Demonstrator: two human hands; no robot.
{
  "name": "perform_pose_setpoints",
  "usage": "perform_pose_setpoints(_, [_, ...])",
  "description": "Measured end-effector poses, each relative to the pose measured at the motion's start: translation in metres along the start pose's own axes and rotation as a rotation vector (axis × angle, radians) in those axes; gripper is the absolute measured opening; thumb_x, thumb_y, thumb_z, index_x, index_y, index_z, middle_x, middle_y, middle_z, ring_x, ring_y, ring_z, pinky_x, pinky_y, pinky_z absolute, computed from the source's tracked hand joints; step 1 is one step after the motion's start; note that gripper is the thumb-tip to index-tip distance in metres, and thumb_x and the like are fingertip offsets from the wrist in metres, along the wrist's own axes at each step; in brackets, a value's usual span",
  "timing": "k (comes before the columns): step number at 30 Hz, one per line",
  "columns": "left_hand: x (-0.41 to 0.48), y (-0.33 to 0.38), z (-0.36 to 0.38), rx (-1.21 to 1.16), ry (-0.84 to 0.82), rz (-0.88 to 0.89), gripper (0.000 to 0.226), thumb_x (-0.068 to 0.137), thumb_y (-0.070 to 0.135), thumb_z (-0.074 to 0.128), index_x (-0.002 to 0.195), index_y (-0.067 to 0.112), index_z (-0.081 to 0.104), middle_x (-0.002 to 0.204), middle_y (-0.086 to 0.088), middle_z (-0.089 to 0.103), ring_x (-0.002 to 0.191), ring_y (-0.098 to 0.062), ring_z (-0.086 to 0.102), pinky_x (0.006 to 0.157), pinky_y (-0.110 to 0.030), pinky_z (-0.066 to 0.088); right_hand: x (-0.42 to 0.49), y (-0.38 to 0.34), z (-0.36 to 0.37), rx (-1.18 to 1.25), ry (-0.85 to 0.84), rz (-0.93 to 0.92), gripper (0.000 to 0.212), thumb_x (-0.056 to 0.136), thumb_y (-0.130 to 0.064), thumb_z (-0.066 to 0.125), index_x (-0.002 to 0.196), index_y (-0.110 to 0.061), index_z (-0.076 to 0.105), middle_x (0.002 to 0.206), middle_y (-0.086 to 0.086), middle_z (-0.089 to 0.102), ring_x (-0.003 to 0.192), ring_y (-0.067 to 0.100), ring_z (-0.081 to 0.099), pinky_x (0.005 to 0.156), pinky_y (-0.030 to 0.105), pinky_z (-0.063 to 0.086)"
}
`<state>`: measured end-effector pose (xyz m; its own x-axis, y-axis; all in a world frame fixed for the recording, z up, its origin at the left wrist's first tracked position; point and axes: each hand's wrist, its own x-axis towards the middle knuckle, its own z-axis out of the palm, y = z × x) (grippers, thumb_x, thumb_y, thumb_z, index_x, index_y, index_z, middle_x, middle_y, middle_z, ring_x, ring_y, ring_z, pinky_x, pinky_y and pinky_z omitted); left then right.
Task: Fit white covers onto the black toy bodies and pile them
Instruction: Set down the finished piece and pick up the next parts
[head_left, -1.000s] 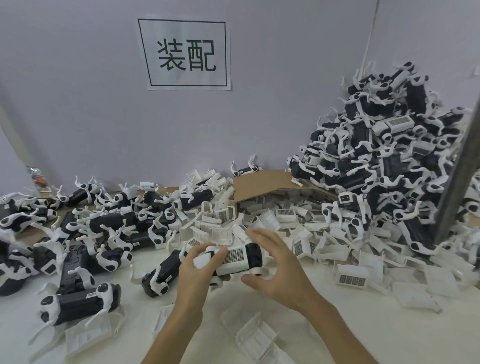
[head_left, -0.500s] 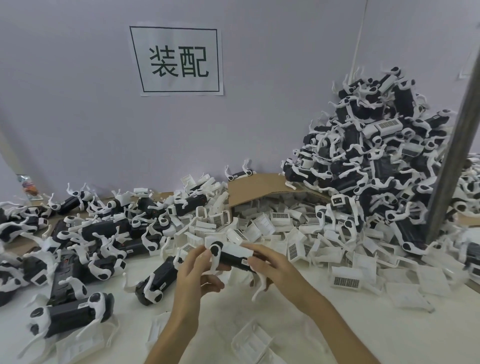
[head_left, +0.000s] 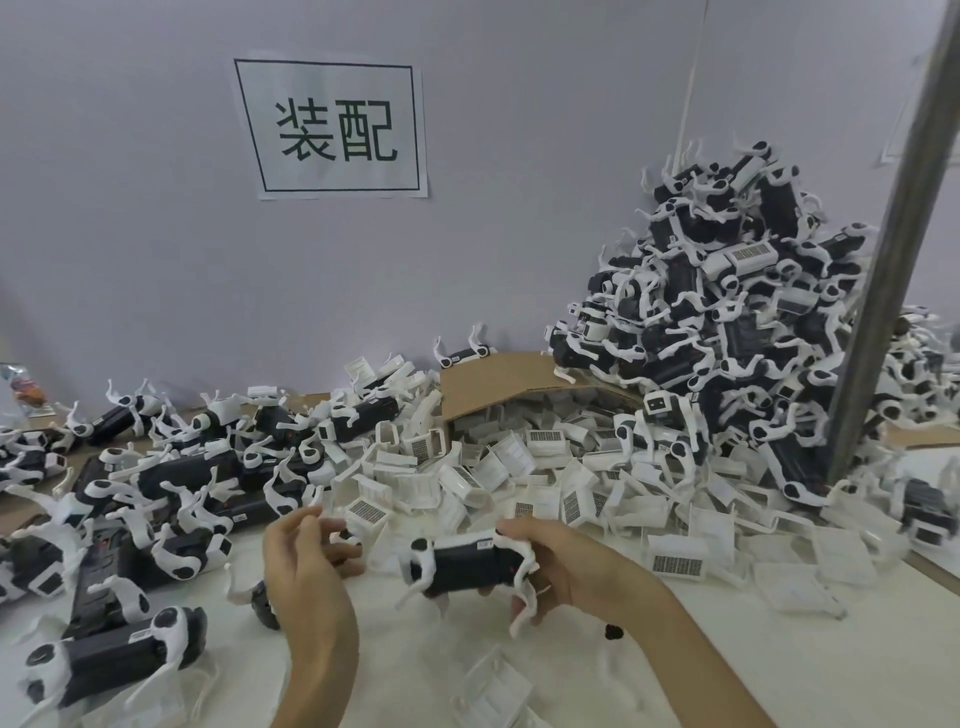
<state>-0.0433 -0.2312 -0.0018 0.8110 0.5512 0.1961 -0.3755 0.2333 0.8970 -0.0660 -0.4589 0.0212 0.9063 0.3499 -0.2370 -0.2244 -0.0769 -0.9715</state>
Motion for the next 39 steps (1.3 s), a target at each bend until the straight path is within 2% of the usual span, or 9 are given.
perform_pose_setpoints(4, [0.007,-0.002,-0.003,-0.007,0.061,-0.028,0.027,0.106,0.011,0.037,0.090,0.024,0.054,0.084,-0.006,0.060,0.050,-0.011,0.056,0.042,-0.016,0.045,-0.009,-0.040,-0.018,-0.030,-0.118,-0.031,0.051,0.090,-0.051,0.057,0.122,-0.010,0.061,0.105,0.020,0.070,0.072,0.021,0.066,0.062,0.029,0.058])
perform_pose_setpoints(10, [0.002,-0.002,0.002,0.007,-0.007,-0.016,0.029,0.107,0.012,0.034,0.089,0.022,0.054,0.083,-0.006,0.058,0.039,-0.002,0.051,0.040,-0.015,0.043,-0.032,-0.232,-0.075,0.827,0.107,-0.765,0.084,0.099,-0.059,0.042,0.158,-0.009,0.010,0.153,0.035,0.031,0.123,0.056,0.052,0.088,0.064,0.050])
perform_pose_setpoints(15, [-0.003,-0.002,0.006,0.031,-0.046,-0.025,0.029,0.107,0.009,0.034,0.091,0.020,0.056,0.083,-0.008,0.058,0.040,-0.002,0.052,0.039,-0.016,0.042,-0.025,-0.237,-0.054,0.062,0.469,-0.755,0.040,0.103,-0.039,0.048,0.141,-0.025,0.045,0.142,0.010,0.053,0.107,0.030,0.069,0.083,0.041,0.057])
perform_pose_setpoints(19, [-0.005,0.000,0.005,0.019,-0.033,-0.044,0.013,0.107,0.011,0.037,0.110,0.012,0.050,0.084,-0.009,0.062,0.040,-0.008,0.055,0.040,-0.018,0.044,0.009,-0.105,-0.017,-0.351,0.441,-0.608,0.018,0.101,-0.024,0.057,0.115,-0.028,0.068,0.109,-0.007,0.072,0.091,0.010,0.071,0.079,0.029,0.057])
perform_pose_setpoints(22, [-0.004,0.002,0.004,-0.013,-0.006,-0.115,0.011,0.107,0.017,0.042,0.118,0.016,0.043,0.082,-0.014,0.067,0.037,-0.013,0.055,0.045,-0.027,0.048,0.035,-0.013,0.007,-0.613,0.323,-0.382,0.029,0.093,-0.039,0.066,0.121,-0.034,0.066,0.119,-0.018,0.063,0.108,0.001,0.060,0.081,0.015,0.049])
perform_pose_setpoints(26, [0.007,-0.004,0.000,-0.067,0.098,-0.265,0.019,0.103,0.014,0.044,0.120,0.020,0.039,0.076,-0.018,0.067,0.039,-0.020,0.051,0.041,-0.028,0.049,0.050,0.035,0.021,-0.733,0.174,-0.262,0.047,0.071,-0.057,0.069,0.116,-0.044,0.068,0.128,-0.017,0.054,0.117,0.004,0.054,0.101,0.029,0.046])
perform_pose_setpoints(30, [0.012,-0.006,-0.004,-0.066,0.092,-0.348,0.024,0.100,0.005,0.041,0.120,0.019,0.039,0.080,-0.017,0.064,0.053,-0.026,0.048,0.039,-0.030,0.051,0.047,0.037,0.024,-0.744,0.203,-0.295,0.031,0.076,-0.039,0.071,0.106,-0.044,0.069,0.111,-0.022,0.059,0.106,-0.010,0.048,0.094,0.015,0.036])
perform_pose_setpoints(33, [0.010,-0.007,-0.002,0.007,0.029,-0.345,0.008,0.103,0.008,0.041,0.101,0.007,0.049,0.082,-0.017,0.061,0.057,-0.024,0.049,0.051,-0.035,0.051,0.046,0.041,0.026,-0.781,0.242,-0.342,0.030,0.081,-0.014,0.061,0.102,-0.033,0.072,0.101,-0.022,0.060,0.099,-0.005,0.053,0.088,0.015,0.039])
perform_pose_setpoints(39, [0.001,-0.006,0.000,0.147,-0.115,-0.115,0.046,0.104,0.016,0.042,0.060,0.005,0.048,0.065,-0.022,0.060,0.057,-0.026,0.046,0.062,-0.038,0.041,0.042,0.038,0.026,-0.632,0.411,-0.441,0.026,0.089,-0.013,0.063,0.096,-0.035,0.075,0.096,-0.023,0.071,0.099,-0.007,0.063,0.090,0.010,0.043])
